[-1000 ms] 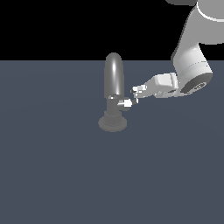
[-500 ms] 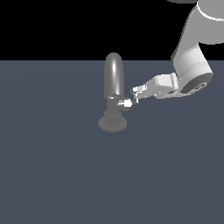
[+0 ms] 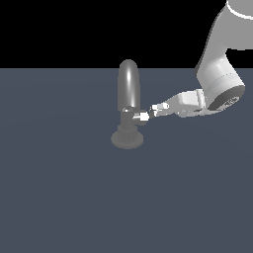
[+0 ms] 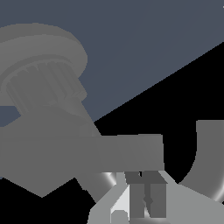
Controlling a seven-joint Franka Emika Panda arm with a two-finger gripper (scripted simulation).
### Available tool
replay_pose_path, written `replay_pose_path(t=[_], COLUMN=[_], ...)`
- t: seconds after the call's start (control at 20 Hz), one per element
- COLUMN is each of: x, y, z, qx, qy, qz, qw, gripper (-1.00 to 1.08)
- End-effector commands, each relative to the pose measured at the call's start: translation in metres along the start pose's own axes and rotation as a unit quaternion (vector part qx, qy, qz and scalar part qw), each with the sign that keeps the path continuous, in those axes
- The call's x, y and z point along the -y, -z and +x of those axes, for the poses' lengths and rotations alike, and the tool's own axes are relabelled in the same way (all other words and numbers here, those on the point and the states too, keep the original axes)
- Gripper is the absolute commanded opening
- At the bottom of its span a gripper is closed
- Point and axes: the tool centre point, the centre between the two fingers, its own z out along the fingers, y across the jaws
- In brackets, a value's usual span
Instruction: Turn on the faucet by rotating a designated handle.
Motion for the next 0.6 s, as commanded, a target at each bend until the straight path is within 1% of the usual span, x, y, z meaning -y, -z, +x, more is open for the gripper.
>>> replay_pose_path(t=[0.0, 0.15, 0.2, 0.55], x=[-0.003, -0.005, -0.005, 0.012], y=[0.000, 0.000, 0.000, 0.000], z=[0.017, 0.025, 0.004, 0.051], qx=[0.002, 0.002, -0.003, 0.000], qy=[-0.007, -0.007, 0.008, -0.001], qz=[-0.001, -0.001, 0.001, 0.000], qw=[1.0000, 1.0000, 1.0000, 1.0000], gripper=[-1.00, -1.00, -1.00, -1.00])
